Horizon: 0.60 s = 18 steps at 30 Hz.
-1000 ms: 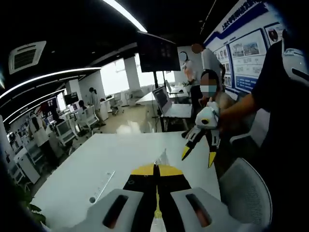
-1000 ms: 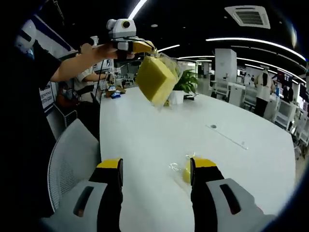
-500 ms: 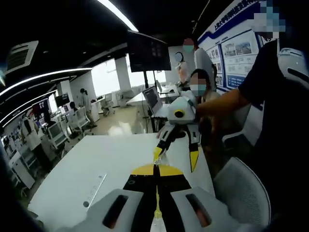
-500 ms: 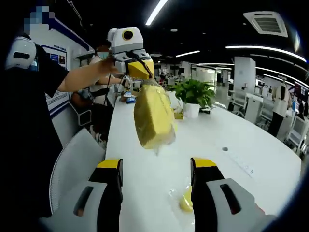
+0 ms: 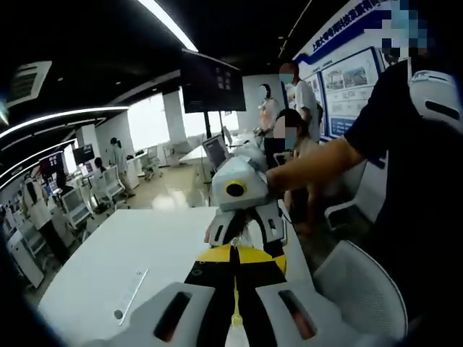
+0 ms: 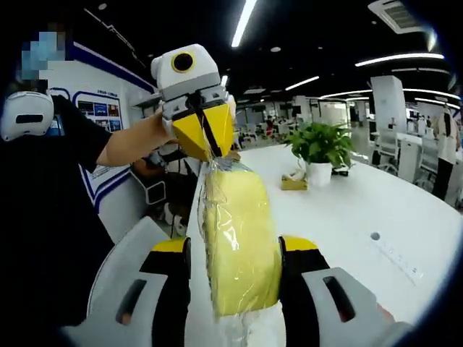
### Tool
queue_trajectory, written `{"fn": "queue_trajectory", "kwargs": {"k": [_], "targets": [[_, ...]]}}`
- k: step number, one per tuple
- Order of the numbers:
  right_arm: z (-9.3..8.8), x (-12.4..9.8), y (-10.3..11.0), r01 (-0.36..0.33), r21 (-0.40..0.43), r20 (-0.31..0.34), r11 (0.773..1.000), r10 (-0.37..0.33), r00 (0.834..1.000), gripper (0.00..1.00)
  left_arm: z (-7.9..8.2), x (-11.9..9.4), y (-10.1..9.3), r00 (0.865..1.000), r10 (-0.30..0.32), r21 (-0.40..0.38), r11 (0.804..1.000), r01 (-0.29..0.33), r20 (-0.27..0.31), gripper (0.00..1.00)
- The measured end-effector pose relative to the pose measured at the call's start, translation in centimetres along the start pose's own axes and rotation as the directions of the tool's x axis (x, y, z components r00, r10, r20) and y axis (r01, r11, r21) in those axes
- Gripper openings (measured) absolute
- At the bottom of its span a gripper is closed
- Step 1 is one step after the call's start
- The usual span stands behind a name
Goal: Compare the silicone blocks by pressing each to a similar depth, holding the contact briefly, and releasing to observe deformation and rebound differences across the visible hardness samples.
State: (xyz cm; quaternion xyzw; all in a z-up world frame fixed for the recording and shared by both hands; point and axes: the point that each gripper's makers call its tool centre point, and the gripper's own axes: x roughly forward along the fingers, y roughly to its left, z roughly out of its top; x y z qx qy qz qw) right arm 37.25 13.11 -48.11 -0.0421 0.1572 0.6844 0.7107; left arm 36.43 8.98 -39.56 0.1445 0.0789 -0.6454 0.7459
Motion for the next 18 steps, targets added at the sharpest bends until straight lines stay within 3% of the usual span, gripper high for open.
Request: {"fn": "queue_trajectory", "kwargs": {"k": [2, 8, 10, 18], "targets": [[-0.3, 0.3, 0.1, -0.016, 0.013, -0.006, 1.0, 0.016, 1.0, 0.37, -0.1, 0.1, 0.1, 1.0, -0.002, -0.003, 1.0, 0.002, 0.008, 0.0], [-1.3, 0.6, -0.1, -0.026, 0.08, -0.016, 0.996, 0.027, 0.999, 0.31, -1.6, 0.0, 0.8, 1.0, 0.006, -0.03, 1.0, -0.005, 0.007, 0.0], [-1.3, 0.8, -0.1, -0.01, 0.027, -0.006, 1.0, 0.01, 1.0, 0.29, -1.9, -0.3, 0.9, 1.0, 0.007, -0.042, 0.999, -0.007, 0.01, 0.0], [-0.6, 1.2, 0.0, 0.011, 0.086, 0.01, 0.996, -0.012, 1.0, 0.21, -1.6, -1.0, 1.8, 0.999, 0.034, -0.051, 0.998, -0.033, 0.033, 0.0]]}}
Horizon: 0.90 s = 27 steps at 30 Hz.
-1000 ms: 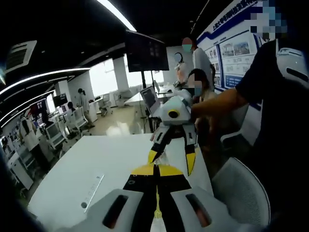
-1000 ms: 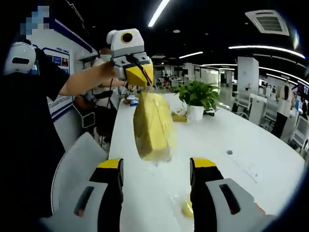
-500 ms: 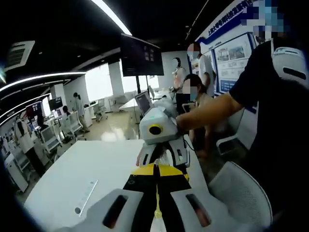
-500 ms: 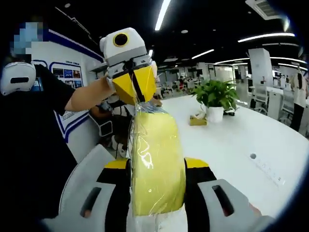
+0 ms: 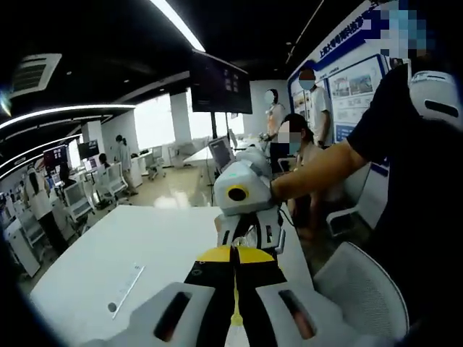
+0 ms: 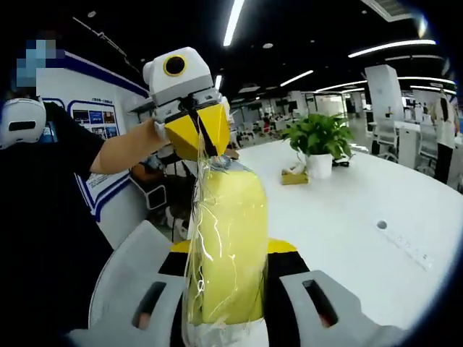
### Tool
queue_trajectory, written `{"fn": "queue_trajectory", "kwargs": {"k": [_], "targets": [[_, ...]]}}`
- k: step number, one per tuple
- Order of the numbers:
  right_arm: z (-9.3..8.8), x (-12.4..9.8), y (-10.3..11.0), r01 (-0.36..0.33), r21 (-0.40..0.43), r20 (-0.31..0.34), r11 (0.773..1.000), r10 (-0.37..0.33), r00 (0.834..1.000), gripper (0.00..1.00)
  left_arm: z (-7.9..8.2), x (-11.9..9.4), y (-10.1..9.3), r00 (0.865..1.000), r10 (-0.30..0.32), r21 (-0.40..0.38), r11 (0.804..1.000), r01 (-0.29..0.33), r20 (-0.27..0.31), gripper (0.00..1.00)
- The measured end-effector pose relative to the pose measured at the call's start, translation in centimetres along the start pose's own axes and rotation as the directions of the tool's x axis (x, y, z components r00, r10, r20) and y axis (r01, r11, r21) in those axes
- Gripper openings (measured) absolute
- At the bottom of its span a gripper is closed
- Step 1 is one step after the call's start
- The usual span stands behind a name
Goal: Compare the silicone blocks by pressing each to a similar depth, holding the contact briefly, and releasing to observe deformation and rebound differences across the visible hardness samples.
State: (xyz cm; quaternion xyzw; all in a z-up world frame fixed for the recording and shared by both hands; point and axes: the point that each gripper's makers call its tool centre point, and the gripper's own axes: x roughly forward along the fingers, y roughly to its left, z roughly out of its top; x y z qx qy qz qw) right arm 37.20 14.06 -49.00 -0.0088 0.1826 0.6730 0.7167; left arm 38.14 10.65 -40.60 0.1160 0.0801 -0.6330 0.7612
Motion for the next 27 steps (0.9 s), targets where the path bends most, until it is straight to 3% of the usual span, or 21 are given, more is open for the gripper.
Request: {"fn": "queue_trajectory", "kwargs": {"k": [10, 27], "targets": [[0.87, -0.5, -0.07, 0.05, -0.042, -0.048, 0.998, -0.052, 0.998, 0.12, 0.83, -0.2, 0.5, 1.0, 0.017, 0.008, 1.0, -0.017, 0.026, 0.0], [0.28, -0.57, -0.75, 0.083, -0.039, -0.098, 0.996, -0.086, 0.991, 0.03, 0.27, 0.21, 0.18, 1.0, 0.021, 0.025, 0.999, -0.021, -0.006, 0.0]]}}
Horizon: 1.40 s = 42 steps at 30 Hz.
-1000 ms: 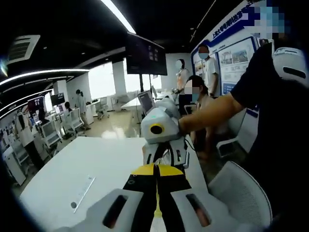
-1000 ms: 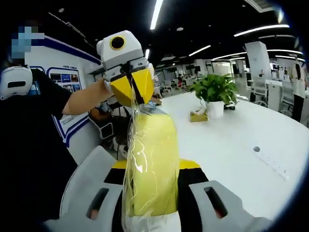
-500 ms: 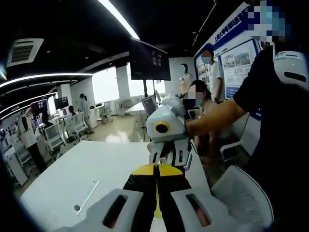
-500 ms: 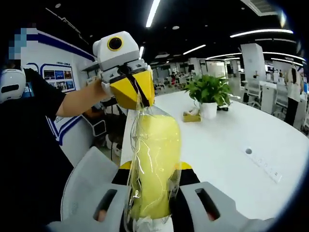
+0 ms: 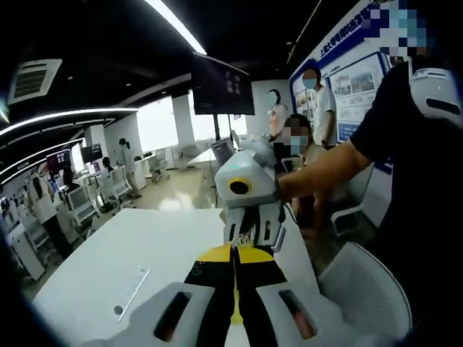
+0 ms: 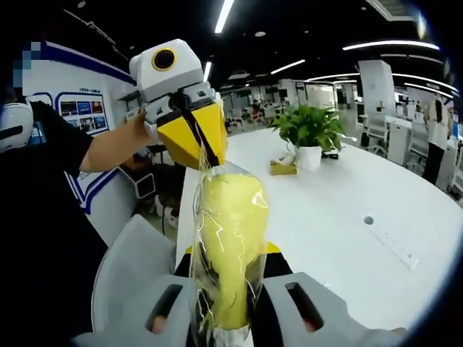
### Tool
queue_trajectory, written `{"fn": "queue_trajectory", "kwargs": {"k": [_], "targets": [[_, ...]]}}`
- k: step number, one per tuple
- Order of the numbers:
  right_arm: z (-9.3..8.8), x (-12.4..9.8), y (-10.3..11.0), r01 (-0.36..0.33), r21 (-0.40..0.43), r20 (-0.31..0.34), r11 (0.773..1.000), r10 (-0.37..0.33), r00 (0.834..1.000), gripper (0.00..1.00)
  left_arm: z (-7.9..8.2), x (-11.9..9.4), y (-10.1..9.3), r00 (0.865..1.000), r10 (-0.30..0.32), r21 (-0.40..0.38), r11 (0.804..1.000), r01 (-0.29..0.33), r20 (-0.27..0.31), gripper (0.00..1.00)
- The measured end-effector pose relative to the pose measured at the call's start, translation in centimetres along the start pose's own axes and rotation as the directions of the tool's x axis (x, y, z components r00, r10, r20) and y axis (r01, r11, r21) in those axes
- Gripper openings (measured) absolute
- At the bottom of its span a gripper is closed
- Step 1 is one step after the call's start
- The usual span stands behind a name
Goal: Compare the silicone blocks by pressing each to a similar depth, holding the contact briefly, and releasing to observe deformation and rebound differences across the visible hardness samples.
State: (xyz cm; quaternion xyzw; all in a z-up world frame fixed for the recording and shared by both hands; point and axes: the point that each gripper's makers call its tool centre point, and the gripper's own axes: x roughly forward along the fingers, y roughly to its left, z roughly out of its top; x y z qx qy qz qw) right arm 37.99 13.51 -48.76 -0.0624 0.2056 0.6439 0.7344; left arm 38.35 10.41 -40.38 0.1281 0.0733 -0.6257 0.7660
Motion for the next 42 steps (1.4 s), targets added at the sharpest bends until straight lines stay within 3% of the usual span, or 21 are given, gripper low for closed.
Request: {"fn": "queue_trajectory", "kwargs": {"k": [22, 42], "targets": [[-0.5, 0.6, 0.2, -0.018, 0.002, -0.007, 1.0, 0.018, 1.0, 0.03, -0.6, 0.0, -0.8, 0.999, 0.011, 0.033, 0.999, -0.01, -0.036, 0.0], [-0.2, 0.3, 0.2, -0.013, 0.007, 0.015, 1.0, 0.013, 1.0, 0.05, -0.2, 0.2, -1.3, 1.0, 0.012, 0.021, 1.0, -0.012, -0.017, 0.0]]}}
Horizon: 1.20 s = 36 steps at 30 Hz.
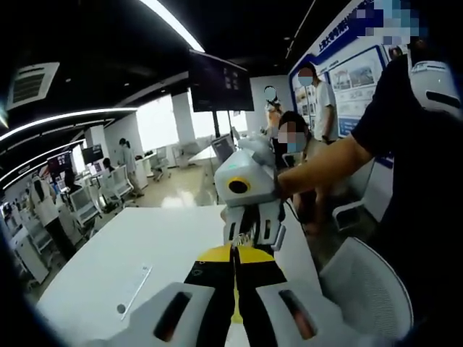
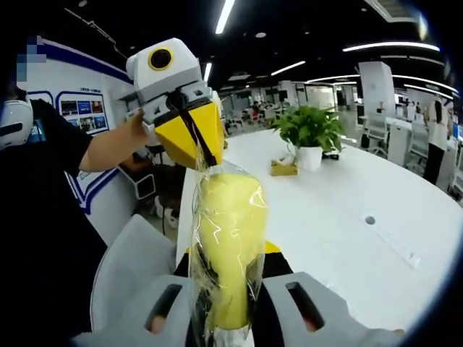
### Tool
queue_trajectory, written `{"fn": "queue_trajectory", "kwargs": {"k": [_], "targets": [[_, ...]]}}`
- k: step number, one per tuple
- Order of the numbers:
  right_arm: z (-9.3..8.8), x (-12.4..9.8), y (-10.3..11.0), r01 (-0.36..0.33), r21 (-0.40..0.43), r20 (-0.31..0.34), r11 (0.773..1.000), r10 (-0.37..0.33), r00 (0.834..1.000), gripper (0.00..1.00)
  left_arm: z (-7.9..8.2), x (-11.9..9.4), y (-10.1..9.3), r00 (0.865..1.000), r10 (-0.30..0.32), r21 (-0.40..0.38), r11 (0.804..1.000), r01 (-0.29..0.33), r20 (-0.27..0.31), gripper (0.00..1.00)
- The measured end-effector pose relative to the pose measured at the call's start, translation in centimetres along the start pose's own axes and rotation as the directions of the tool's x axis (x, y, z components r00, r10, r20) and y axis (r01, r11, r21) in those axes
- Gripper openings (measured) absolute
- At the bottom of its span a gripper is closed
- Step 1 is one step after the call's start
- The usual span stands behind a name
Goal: Compare the silicone blocks by pressing each to a similar depth, holding the contact briefly, and releasing to observe deformation and rebound differences across the visible hardness samples.
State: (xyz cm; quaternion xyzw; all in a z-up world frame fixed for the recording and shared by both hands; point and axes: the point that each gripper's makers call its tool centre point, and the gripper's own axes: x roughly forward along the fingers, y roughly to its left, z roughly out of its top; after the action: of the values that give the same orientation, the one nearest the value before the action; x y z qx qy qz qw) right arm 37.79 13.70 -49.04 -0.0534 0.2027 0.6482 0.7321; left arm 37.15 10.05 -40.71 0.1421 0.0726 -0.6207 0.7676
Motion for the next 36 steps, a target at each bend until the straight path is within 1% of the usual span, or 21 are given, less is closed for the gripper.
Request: {"fn": "queue_trajectory", "kwargs": {"k": [1, 2, 4, 5, 7, 9, 10, 11, 13, 18, 21, 30, 31, 33, 36], "targets": [[0.2, -0.1, -0.3, 0.019, -0.011, 0.012, 1.0, -0.019, 1.0, 0.05, 0.1, 0.0, 0.0, 1.0, 0.002, 0.001, 1.0, -0.002, 0.002, 0.0], [0.1, -0.2, 0.3, -0.017, 0.027, 0.005, 0.999, 0.017, 1.0, 0.05, 0.2, 0.0, 0.0, 1.0, 0.001, 0.0, 1.0, -0.001, 0.005, 0.0], [0.3, -0.3, 0.1, -0.008, 0.022, 0.018, 1.0, 0.007, 1.0, 0.06, 0.5, 0.0, 0.2, 1.0, 0.003, 0.002, 1.0, -0.003, 0.013, 0.0], [0.4, -0.3, 0.2, -0.016, 0.031, 0.022, 0.999, 0.016, 1.0, 0.07, 0.5, 0.0, 0.2, 1.0, 0.002, -0.001, 1.0, -0.002, 0.018, 0.0], [0.7, -0.3, 0.1, -0.005, 0.0, 0.047, 1.0, 0.005, 0.999, 0.08, 0.7, -0.1, 0.3, 1.0, 0.001, -0.008, 1.0, -0.001, 0.028, 0.0], [0.8, -0.3, -0.1, 0.007, -0.02, 0.047, 1.0, -0.006, 0.999, 0.09, 0.8, -0.1, 0.4, 1.0, 0.005, -0.004, 1.0, -0.005, 0.029, 0.0], [1.1, -0.3, -0.6, 0.037, -0.042, 0.063, 0.998, -0.034, 0.997, 0.1, 0.8, -0.1, 0.4, 1.0, 0.006, -0.003, 1.0, -0.006, 0.03, 0.0], [1.2, -0.3, -0.6, 0.037, -0.064, 0.075, 0.997, -0.032, 0.997, 0.1, 0.9, -0.1, 0.5, 0.999, 0.008, -0.004, 1.0, -0.008, 0.033, 0.0], [1.3, -0.3, -0.4, 0.022, -0.033, 0.077, 0.999, -0.019, 0.997, 0.11, 1.1, -0.2, 0.6, 0.999, 0.011, 0.0, 1.0, -0.011, 0.039, 0.0], [1.5, -0.3, -0.5, 0.038, -0.051, 0.084, 0.998, -0.034, 0.996, 0.15, 1.2, -0.2, 0.7, 0.999, 0.014, 0.004, 1.0, -0.015, 0.037, 0.0], [1.5, -0.3, -0.4, 0.033, -0.048, 0.084, 0.998, -0.029, 0.996, 0.16, 1.2, -0.2, 0.8, 0.999, 0.016, 0.009, 1.0, -0.017, 0.035, 0.0], [2.0, -0.1, -0.7, 0.053, -0.066, 0.119, 0.996, -0.045, 0.992, 0.31, 1.1, -0.2, 0.8, 0.999, 0.012, 0.005, 1.0, -0.012, 0.033, 0.0], [2.1, -0.1, -0.9, 0.065, -0.069, 0.124, 0.995, -0.056, 0.991, 0.34, 1.0, -0.2, 0.8, 0.999, 0.011, 0.001, 1.0, -0.011, 0.031, 0.0], [2.5, -0.3, -1.2, 0.085, -0.075, 0.155, 0.994, -0.073, 0.985, 0.41, 0.7, -0.1, 0.9, 1.0, 0.013, 0.001, 1.0, -0.013, 0.021, 0.0], [2.5, -0.6, -1.8, 0.122, -0.091, 0.164, 0.988, -0.106, 0.981, 0.45, 0.6, -0.1, 1.0, 1.0, 0.013, -0.003, 1.0, -0.013, 0.023, 0.0]]}}
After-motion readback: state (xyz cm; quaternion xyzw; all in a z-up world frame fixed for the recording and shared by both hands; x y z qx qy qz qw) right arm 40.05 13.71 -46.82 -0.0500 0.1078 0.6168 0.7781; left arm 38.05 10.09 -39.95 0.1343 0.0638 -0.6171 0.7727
